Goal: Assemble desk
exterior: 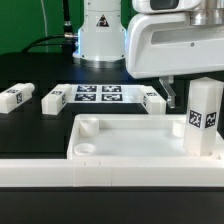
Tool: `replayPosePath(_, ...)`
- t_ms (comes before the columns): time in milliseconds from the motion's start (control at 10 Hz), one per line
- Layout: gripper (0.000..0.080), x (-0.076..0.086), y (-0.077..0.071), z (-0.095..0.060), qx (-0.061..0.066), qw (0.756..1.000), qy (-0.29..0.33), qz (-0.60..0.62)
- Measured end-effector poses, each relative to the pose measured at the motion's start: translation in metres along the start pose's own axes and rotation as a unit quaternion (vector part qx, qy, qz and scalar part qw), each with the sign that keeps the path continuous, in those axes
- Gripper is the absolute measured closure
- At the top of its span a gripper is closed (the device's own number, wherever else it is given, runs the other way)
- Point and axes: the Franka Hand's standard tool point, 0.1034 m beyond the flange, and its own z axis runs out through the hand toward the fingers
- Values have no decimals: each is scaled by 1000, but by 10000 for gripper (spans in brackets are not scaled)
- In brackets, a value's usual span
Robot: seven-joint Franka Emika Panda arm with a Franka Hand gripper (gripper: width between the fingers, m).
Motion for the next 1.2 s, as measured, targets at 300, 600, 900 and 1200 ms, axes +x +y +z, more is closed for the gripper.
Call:
replayPosePath(300, 151, 0, 1, -1, -4, 996, 0, -85)
replayPosePath(600, 288, 0, 2, 0, -7, 992, -1, -123)
replayPosePath(900, 511, 0, 2, 0, -7, 994, 0, -109)
replayPosePath(1200, 511, 1, 2, 0, -5, 1000, 3, -28)
